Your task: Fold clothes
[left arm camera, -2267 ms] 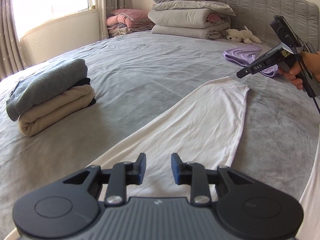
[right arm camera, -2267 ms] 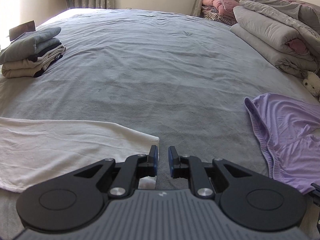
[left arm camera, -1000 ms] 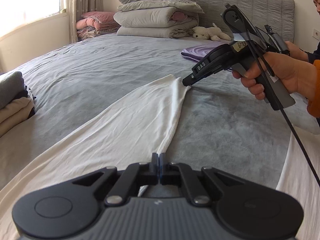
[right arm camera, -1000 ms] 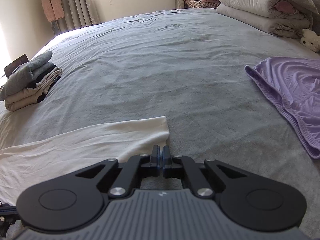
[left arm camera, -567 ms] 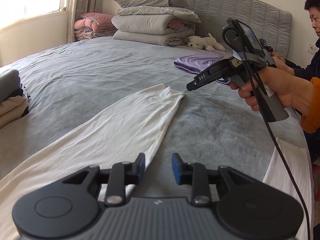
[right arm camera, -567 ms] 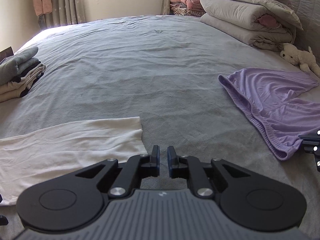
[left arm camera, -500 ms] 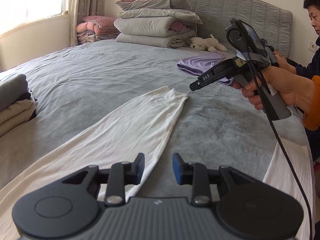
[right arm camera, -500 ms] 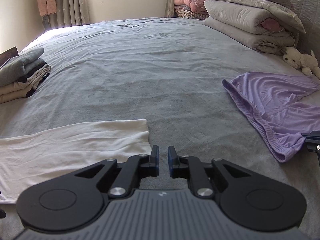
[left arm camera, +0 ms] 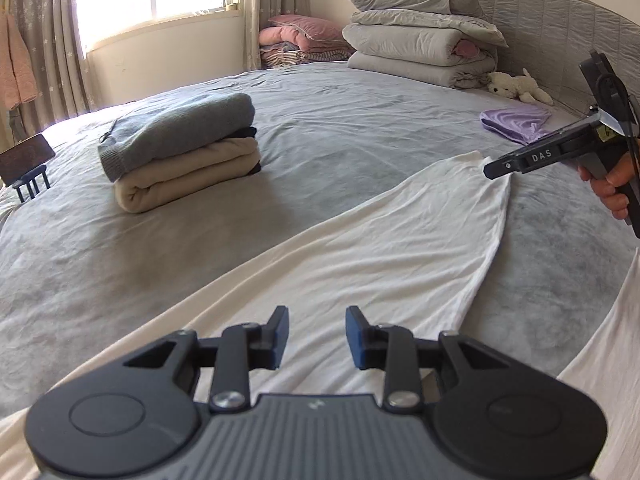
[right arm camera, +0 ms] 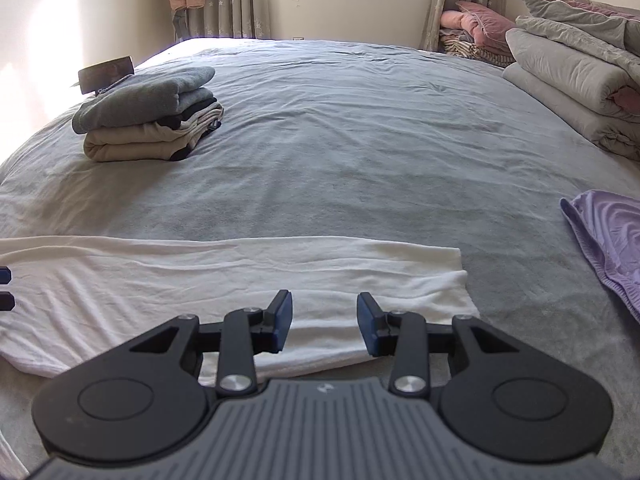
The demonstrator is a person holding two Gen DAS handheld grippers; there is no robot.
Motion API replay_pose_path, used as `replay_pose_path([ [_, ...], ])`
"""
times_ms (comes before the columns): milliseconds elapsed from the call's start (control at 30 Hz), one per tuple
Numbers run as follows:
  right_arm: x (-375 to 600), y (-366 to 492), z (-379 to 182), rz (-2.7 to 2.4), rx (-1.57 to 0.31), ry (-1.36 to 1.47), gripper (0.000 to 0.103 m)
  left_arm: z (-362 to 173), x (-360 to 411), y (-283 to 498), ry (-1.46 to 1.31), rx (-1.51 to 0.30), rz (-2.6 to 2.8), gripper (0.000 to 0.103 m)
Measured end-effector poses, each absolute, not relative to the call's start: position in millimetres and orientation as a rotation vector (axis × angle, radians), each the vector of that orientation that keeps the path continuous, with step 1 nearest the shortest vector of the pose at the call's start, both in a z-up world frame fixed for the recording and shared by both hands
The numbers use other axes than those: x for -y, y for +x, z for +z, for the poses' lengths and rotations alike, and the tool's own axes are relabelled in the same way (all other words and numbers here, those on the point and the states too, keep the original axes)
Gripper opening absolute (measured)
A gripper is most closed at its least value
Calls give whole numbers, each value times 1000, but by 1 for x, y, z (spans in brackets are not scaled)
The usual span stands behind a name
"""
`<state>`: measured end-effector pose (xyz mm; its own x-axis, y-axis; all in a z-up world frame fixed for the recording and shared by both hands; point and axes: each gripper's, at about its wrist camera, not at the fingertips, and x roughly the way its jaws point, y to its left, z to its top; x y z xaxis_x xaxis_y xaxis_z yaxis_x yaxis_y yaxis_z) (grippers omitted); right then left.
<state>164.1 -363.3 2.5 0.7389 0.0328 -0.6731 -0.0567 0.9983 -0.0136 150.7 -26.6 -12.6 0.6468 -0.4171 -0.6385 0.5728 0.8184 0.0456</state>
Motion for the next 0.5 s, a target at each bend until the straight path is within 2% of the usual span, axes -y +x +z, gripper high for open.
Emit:
replay_pose_path([
  [500,247,203,-10,299,-719,-129,40,-14,-129,159,155,-662,-196,32],
])
